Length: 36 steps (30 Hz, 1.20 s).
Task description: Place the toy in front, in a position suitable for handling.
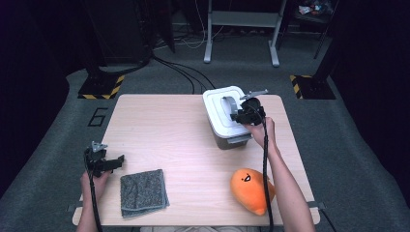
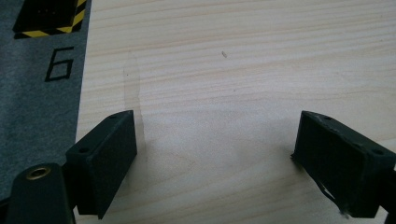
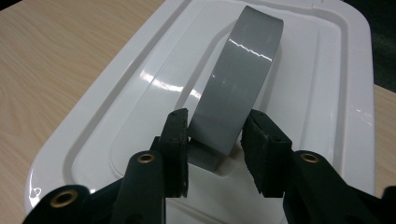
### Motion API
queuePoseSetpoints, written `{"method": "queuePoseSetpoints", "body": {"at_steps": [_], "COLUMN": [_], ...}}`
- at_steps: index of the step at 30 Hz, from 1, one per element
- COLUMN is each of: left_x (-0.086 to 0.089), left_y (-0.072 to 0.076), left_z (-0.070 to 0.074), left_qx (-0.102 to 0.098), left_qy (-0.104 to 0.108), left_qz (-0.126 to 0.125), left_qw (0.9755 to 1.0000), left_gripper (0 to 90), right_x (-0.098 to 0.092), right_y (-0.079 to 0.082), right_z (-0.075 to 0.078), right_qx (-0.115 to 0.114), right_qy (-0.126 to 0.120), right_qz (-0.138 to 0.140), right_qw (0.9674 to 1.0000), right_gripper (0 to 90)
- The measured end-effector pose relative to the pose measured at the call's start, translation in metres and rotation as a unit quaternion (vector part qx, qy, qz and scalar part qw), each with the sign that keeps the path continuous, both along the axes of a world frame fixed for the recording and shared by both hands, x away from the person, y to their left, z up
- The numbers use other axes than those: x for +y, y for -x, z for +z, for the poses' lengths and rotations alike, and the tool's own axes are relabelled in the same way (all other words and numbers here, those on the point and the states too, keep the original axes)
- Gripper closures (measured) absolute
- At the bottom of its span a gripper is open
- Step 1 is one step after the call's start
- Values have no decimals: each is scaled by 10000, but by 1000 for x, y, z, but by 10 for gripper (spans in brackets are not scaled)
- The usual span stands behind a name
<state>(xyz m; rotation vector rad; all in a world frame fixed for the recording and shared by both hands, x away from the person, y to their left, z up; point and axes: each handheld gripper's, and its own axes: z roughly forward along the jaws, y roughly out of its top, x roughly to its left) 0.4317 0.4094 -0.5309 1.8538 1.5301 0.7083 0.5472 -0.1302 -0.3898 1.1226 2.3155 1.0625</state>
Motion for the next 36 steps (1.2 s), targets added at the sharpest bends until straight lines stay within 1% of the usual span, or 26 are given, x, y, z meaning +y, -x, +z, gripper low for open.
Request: {"method": "queuePoseSetpoints", "body": {"at_steps": [3, 4, 7, 8, 11, 12, 14, 15, 19, 20, 22, 23, 24, 25, 26, 27, 28, 30, 31, 32, 33, 34, 35, 36], "left_x": [0, 0, 0, 0, 0, 0, 0, 0, 0, 0, 0, 0, 0, 0, 0, 0, 0, 0, 0, 0, 0, 0, 0, 0], "left_y": [0, 0, 0, 0, 0, 0, 0, 0, 0, 0, 0, 0, 0, 0, 0, 0, 0, 0, 0, 0, 0, 0, 0, 0], "left_z": [0, 0, 0, 0, 0, 0, 0, 0, 0, 0, 0, 0, 0, 0, 0, 0, 0, 0, 0, 0, 0, 0, 0, 0], "left_qx": [-1, -14, -9, -9, -12, -1, -9, -14, 1, 3, 0, -2, -2, -10, -10, -13, -3, -10, 3, 3, 0, 4, 0, -1], "left_qy": [1, -8, -4, -4, -10, 1, -2, -10, 3, 1, 1, 0, 3, -4, -4, -7, 1, -5, 0, 0, -1, 2, -1, 0], "left_qz": [2, -2, 0, 0, -2, 2, 0, -3, 2, 1, 3, 0, 3, -2, -2, -1, 3, 0, 2, 2, 0, 5, 3, 2], "left_qw": [10000, 10000, 10000, 10000, 10000, 10000, 10000, 10000, 10000, 10000, 10000, 10000, 10000, 10000, 10000, 10000, 10000, 10000, 10000, 10000, 10000, 10000, 10000, 10000], "left_gripper": [128, 128, 128, 128, 128, 128, 128, 128, 128, 128, 128, 128, 128, 128, 128, 128, 128, 128, 128, 128, 128, 128, 128, 128], "right_x": [0, 0, 0, 0, 0, 0, -1, 0, 2, 2, 3, 2, 1, -4, -4, -6, -15, -24, -29, -29, -34, -39, -47, -50], "right_y": [1, 1, 1, 1, 1, 1, 2, 2, 4, 5, 5, 5, 5, 8, 8, 10, 14, 19, 21, 21, 22, 23, 24, 24], "right_z": [1, 1, 1, 1, 1, 1, 1, 1, 1, 2, 2, 3, 3, 6, 6, 8, 11, 14, 15, 15, 15, 15, 14, 12], "right_qx": [78, 92, 108, 108, 157, 139, 164, 177, 205, 263, 252, 252, 206, 179, 179, 162, 76, 20, -27, -27, -39, -65, 38, 61], "right_qy": [-23, -50, -76, -76, -107, -100, -102, -111, -146, -99, -111, -92, -158, -246, -246, -301, -370, -420, -403, -403, -416, -374, -350, -315], "right_qz": [11, 106, 237, 237, 389, 450, 487, 575, 639, 650, 604, 637, 620, 548, 548, 522, 354, 168, 22, 22, -77, -204, -463, -573], "right_qw": [10000, 9999, 9996, 9996, 9991, 9988, 9986, 9981, 9976, 9975, 9978, 9976, 9977, 9980, 9980, 9981, 9987, 9990, 9992, 9992, 9991, 9991, 9983, 9978], "right_gripper": [619, 621, 622, 622, 623, 624, 624, 624, 624, 618, 608, 538, 474, 452, 452, 430, 408, 389, 399, 399, 408, 418, 448, 459]}}
